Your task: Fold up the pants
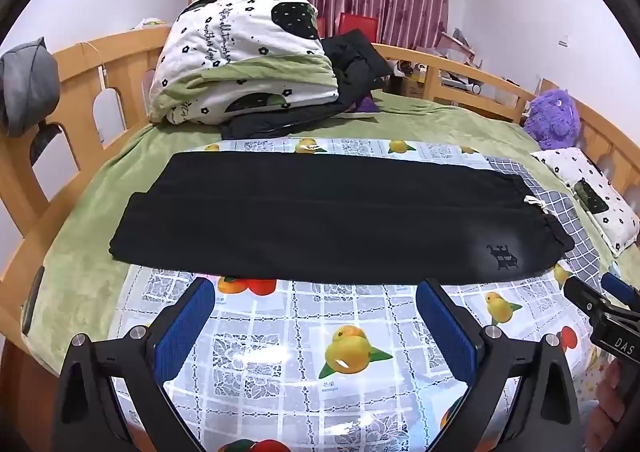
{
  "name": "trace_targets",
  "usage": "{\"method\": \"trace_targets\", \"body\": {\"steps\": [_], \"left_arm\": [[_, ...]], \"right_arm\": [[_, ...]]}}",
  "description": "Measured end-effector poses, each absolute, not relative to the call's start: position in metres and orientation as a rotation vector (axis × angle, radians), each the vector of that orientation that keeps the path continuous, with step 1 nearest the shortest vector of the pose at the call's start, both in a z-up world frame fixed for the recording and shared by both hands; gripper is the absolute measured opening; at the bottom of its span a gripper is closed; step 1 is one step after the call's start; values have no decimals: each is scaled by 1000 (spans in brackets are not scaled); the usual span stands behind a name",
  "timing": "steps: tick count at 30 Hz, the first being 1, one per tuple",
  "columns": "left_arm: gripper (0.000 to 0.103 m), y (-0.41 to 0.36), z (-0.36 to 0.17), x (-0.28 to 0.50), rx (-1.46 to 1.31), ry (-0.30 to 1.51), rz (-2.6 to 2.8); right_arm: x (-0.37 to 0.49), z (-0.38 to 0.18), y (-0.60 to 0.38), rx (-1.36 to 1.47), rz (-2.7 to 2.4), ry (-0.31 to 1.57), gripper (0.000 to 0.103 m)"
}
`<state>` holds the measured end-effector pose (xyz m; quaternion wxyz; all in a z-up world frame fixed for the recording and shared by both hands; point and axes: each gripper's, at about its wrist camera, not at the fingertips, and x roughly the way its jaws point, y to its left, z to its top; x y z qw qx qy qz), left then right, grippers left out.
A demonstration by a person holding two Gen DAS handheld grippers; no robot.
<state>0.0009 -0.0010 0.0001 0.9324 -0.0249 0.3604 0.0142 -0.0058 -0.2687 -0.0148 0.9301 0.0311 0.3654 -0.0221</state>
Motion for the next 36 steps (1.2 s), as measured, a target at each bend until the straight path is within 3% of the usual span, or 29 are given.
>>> {"method": "trace_targets", "body": {"steps": [36], "left_arm": [[101,-5,-3,-4,-33,725,-6]], "right_arm": [[-12,-14,-258,18,-46,739,102]]}}
